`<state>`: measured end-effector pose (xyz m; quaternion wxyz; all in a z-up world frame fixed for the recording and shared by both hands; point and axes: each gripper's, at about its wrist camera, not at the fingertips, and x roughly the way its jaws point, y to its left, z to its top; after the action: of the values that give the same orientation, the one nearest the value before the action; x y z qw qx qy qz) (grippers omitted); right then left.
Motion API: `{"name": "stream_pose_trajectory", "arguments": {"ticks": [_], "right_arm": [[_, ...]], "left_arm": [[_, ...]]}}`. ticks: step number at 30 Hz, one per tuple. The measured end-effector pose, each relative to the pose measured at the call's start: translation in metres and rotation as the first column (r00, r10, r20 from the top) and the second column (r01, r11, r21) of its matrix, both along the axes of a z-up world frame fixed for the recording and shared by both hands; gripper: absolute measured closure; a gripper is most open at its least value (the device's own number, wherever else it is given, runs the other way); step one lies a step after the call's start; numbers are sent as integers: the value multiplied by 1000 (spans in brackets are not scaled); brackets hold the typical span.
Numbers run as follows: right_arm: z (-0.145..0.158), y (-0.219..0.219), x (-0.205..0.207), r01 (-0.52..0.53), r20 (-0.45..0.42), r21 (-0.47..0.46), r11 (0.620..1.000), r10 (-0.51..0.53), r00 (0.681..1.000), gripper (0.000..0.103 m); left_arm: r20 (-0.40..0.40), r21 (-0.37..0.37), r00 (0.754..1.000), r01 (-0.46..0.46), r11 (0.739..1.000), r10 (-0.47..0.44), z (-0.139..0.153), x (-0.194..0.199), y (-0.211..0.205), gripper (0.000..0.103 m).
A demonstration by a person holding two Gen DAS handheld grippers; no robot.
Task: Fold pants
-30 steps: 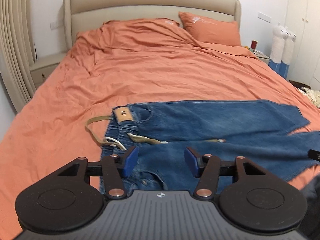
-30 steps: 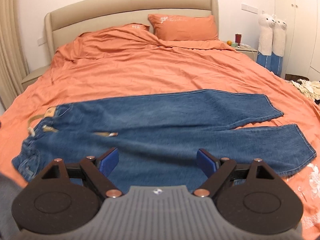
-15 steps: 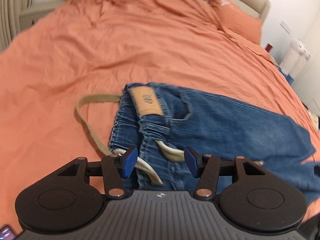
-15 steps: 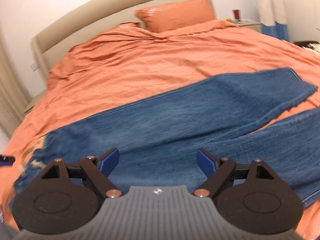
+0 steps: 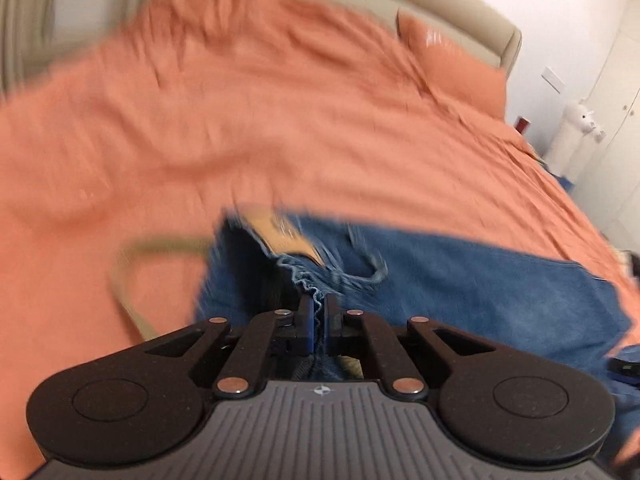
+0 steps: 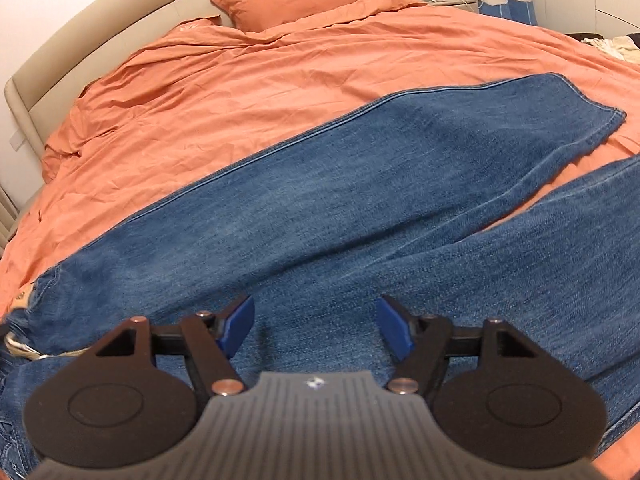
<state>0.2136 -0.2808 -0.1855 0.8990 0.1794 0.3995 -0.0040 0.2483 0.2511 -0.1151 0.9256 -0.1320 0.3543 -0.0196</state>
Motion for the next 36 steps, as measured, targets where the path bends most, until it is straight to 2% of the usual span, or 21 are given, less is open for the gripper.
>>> {"name": "stream_pose_trajectory", "arguments": {"ticks": [1, 3, 5, 8, 10, 12, 14, 16, 18, 21, 22, 24, 25, 27, 30, 32, 34, 36], "right_arm": [[0, -1, -2, 6, 4, 4, 1000, -6, 1000, 37], [-1, -2, -2, 14, 10, 6, 1000, -14, 1000, 37], [-2, -3, -2, 16, 4, 8, 1000, -16, 1000, 37], [-3, -6, -4, 21, 0, 16, 1000, -21, 1000, 37], [-3, -8, -5, 26, -1, 21, 999, -26, 1000, 37], [-3, -8, -4, 32, -7, 12, 999, -32, 999, 37], [-2, -5, -4, 29, -27, 1, 1000, -29, 999, 37], [2, -3, -3, 7, -64, -21, 1000, -8, 998, 37], [11, -2, -3, -34, -96, -17, 999, 32, 995, 36], [34, -5, -5, -136, -126, 20, 990, 138, 982, 35], [45, -6, -5, -166, -126, -9, 986, 164, 978, 34], [68, -9, -9, -224, -122, -103, 969, 212, 970, 31], [79, -13, -13, -240, -115, -153, 959, 224, 968, 31], [96, -25, -22, -245, -83, -236, 940, 232, 969, 31], [115, -51, -42, -209, -23, -317, 925, 212, 977, 31], [121, -71, -58, -178, 27, -350, 920, 199, 980, 31], [122, -95, -73, -155, 51, -360, 920, 185, 981, 30], [119, -123, -84, -117, 28, -335, 935, 135, 990, 25]], "left_arm": [[25, 29, 1000, -17, 999, 17, 9, -3, -2, 100], [5, 83, 998, -59, 995, 59, 14, 3, 0, 100], [-76, 138, 994, -64, 988, 75, 1, 17, 1, 100], [-198, 256, 978, -16, 966, 69, -32, 32, -12, 100], [-241, 301, 967, -1, 954, 77, -48, 36, -18, 99], [-270, 315, 959, 6, 949, 84, -49, 39, -22, 97], [-309, 326, 949, 38, 945, 68, -37, 38, -23, 89], [-339, 330, 941, 112, 937, 6, -13, 35, -23, 87], [-296, 336, 952, 180, 924, -78, 23, 18, -23, 85], [-290, 349, 931, 317, 882, -220, 63, -6, -25, 80], [-309, 367, 914, 370, 853, -263, 71, -15, -29, 80], [-369, 416, 868, 475, 775, -333, 78, -32, -40, 77], [-405, 432, 840, 525, 733, -362, 76, -40, -47, 77], [-479, 414, 773, 616, 670, -415, 68, -55, -63, 76], [-536, 360, 680, 720, 594, -500, 52, -74, -94, 70], [-548, 337, 632, 766, 547, -548, 40, -84, -115, 64], [-572, 304, 580, 807, 506, -581, 28, -88, -134, 60], [-599, 291, 539, 836, 466, -593, 14, -91, -152, 59]]}}
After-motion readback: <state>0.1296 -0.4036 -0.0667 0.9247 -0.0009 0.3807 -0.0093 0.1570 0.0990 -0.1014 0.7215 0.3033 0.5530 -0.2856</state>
